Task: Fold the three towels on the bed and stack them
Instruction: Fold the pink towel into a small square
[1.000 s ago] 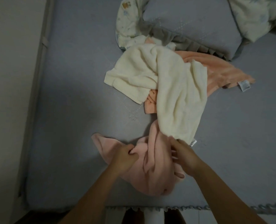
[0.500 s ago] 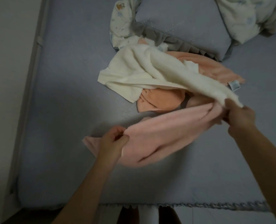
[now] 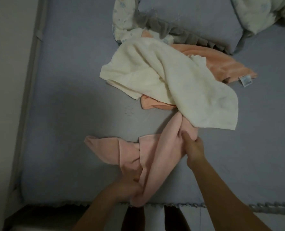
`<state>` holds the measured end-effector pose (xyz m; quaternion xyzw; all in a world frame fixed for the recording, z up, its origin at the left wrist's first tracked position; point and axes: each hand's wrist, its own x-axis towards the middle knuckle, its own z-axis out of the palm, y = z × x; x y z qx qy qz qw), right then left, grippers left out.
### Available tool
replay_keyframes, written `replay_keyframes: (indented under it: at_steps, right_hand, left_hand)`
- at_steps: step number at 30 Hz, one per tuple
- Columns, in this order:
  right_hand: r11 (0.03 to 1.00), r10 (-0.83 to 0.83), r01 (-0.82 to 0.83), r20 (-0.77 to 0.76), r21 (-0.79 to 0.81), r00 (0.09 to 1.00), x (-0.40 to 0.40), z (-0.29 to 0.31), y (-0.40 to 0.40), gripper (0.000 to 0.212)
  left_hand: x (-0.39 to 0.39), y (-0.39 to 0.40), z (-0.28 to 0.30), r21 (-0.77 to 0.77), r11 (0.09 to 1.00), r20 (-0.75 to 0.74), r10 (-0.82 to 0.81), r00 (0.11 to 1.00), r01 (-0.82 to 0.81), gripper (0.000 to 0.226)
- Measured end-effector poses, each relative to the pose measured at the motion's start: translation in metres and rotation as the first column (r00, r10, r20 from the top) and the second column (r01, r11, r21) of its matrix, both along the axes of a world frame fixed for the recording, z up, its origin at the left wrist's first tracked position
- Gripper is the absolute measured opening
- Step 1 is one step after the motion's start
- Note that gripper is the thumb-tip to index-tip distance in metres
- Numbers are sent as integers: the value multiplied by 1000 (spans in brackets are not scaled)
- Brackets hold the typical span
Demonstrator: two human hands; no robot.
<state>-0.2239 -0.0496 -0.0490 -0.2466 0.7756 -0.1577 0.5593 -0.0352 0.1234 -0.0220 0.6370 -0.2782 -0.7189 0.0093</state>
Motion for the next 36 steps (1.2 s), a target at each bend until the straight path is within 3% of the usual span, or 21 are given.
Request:
replay_keyframes:
  at_steps: [1,3,5,7,9,11,13,15,17,19,21,23,25,26,27,28,30,32,34,36]
  right_hand:
    - [998,57,-57,13,2,998,-3,0,6,58]
    - [973,221,-225,66,56,973,-12,3,19,50]
    - [894,415,-423,84,149,906,-26,8,33,53]
    - [777,587,-583,62,237,807,-42,10,47,56]
    - [686,699,-662,-21,302,715,-55,7,58,67]
    - [715,693,-634,-180,294,698,-55,4,62,79]
    - [747,656,-645,-341,162,673,-44,3,58,84]
    - [663,692,-747,-423,52,585,-25,3,52,85]
    - [551,760,-834,-438,44,479,-3,2,50,86]
    - [471,809,-877,-442,91,388,21,0,50,86]
    - [512,804,-850,-417,122,424,42,-2,51,83]
    - [590,767,-795,-404,141,498,55,-1,50,77]
    - [579,779,-795,-411,181,474,57,1,50,66]
    - [543,803,-814,-411,205,432,56,3,51,60]
    - [494,828,-841,-414,222,378,54,4,54,55]
    - [443,847,-867,-422,228,321,52,5,56,50]
    - [389,857,-900,-437,198,274,50,6,62,42]
    - [441,843,-887,-403,140,356,50,8,66,46]
    - [474,831,-874,-381,107,404,50,13,68,56]
    - [334,873,-938,-406,95,270,48,18,70,56]
  left_hand:
    - [0,12,-5,-24,1000,54,-4,999,5,41]
    - [3,26,-10,-113,972,131,221,966,-207,18]
    - [10,27,-16,-223,838,255,543,800,-498,17]
    - [19,18,-26,-352,720,407,693,594,-598,52]
    - [25,0,-32,-360,688,483,716,504,-630,92]
    - [28,-19,-42,-290,687,496,703,510,-666,117]
    - [30,-33,-50,-207,729,507,651,565,-653,122]
    - [33,-42,-55,-222,762,513,622,591,-609,104]
    - [35,-49,-47,-335,718,404,695,595,-610,82]
    - [36,-54,-26,-457,596,131,779,613,-660,71]
    - [47,-52,-7,-567,459,-103,784,612,-684,65]
    - [72,-43,2,-662,317,-116,852,511,-679,60]
    - [106,-32,1,-678,212,14,961,275,-704,55]
    - [121,-25,-4,-655,213,114,976,184,-725,49]
    - [131,-19,-9,-615,252,195,967,165,-748,42]
    - [136,-15,-16,-569,342,250,938,238,-748,34]
    - [128,-12,-28,-476,561,237,823,516,-677,36]
    - [110,-11,-37,-366,659,80,726,683,-657,58]
    - [90,-6,-48,-319,632,-41,735,676,-706,51]
    - [81,4,-58,-377,611,-2,751,660,-696,23]
